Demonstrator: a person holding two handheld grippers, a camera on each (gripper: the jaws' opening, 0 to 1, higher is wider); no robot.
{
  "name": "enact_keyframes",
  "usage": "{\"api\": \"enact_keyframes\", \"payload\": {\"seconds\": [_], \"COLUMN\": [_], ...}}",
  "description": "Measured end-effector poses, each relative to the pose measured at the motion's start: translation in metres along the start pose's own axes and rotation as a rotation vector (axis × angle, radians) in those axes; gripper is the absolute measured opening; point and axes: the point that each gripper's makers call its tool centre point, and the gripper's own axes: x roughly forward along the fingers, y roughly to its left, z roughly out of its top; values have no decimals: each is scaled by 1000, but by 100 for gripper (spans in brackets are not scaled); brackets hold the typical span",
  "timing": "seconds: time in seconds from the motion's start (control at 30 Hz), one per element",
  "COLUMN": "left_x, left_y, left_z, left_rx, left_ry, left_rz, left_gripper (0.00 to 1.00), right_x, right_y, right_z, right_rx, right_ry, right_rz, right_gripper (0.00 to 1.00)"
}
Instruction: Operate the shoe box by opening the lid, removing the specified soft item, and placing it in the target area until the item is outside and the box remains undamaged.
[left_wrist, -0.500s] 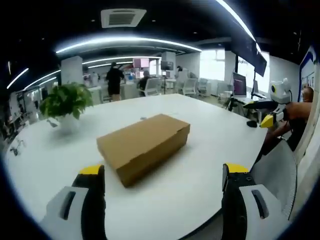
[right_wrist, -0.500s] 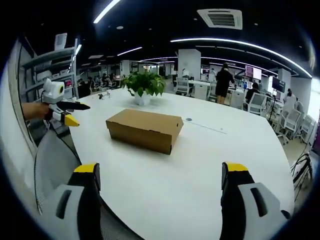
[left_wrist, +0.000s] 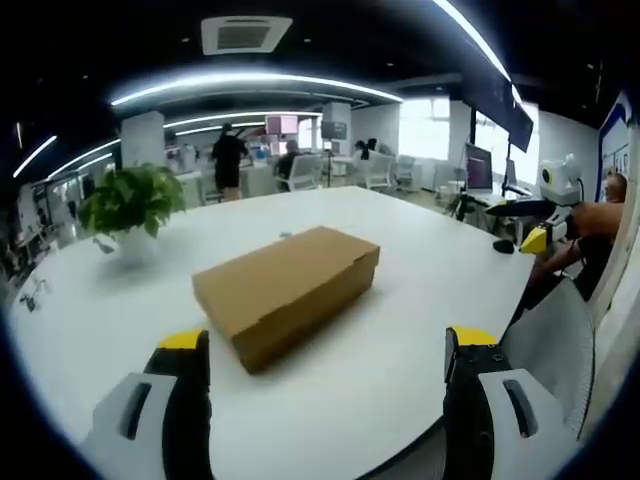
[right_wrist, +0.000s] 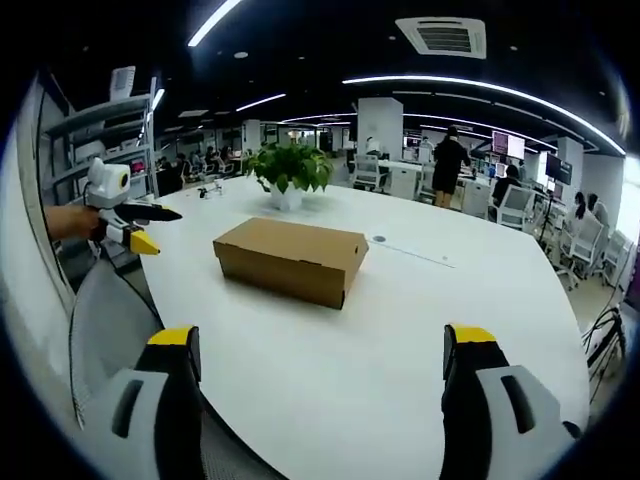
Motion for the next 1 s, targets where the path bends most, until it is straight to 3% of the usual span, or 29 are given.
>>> {"api": "enact_keyframes", "payload": {"seconds": [1.0], "left_x": [0], "left_y": [0], "left_z": [-1], "left_rx": [15], "left_ry": [13], "left_rz": [-14], "left_gripper": [100], "right_x": [3], "right_y": [3], "right_z": [3], "right_rx": [-7], "right_ry": [9], "right_rz": [19], "right_gripper": [96]}}
